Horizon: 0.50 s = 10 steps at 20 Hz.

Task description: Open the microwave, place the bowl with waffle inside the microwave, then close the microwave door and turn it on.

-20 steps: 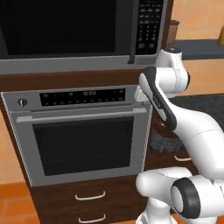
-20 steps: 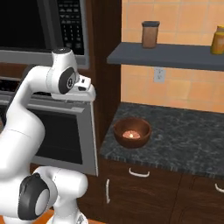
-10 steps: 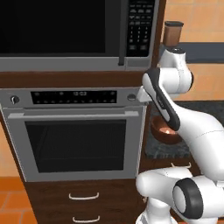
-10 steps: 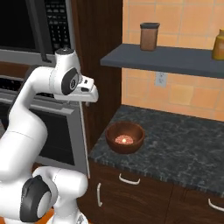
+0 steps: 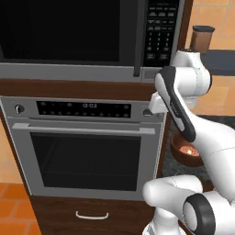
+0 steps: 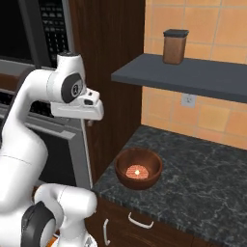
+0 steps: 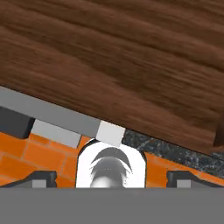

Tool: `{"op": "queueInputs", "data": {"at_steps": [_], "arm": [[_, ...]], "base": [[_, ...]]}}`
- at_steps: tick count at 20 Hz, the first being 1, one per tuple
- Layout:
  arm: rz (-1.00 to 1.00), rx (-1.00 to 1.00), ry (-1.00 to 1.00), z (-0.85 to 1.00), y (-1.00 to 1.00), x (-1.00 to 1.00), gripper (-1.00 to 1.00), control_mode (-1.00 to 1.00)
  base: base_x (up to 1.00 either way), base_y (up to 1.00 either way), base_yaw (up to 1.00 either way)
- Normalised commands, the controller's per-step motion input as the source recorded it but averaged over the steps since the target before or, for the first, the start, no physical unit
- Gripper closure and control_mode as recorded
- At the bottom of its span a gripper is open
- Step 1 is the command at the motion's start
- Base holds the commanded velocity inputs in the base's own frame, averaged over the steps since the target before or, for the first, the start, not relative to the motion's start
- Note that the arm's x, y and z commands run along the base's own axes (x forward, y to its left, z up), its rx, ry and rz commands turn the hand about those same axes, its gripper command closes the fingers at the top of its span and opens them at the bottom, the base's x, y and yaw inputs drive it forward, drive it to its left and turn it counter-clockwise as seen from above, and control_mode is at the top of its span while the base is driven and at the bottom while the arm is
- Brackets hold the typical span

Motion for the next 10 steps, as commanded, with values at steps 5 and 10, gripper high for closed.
{"op": "queueInputs", "data": {"at_steps": [5, 10], "arm": [[0.00, 0.00, 0.00, 0.00, 0.00, 0.00, -1.00, 1.00], [0.00, 0.00, 0.00, 0.00, 0.00, 0.00, -1.00, 1.00]], "base": [[0.00, 0.00, 0.00], [0.00, 0.00, 0.00]]}}
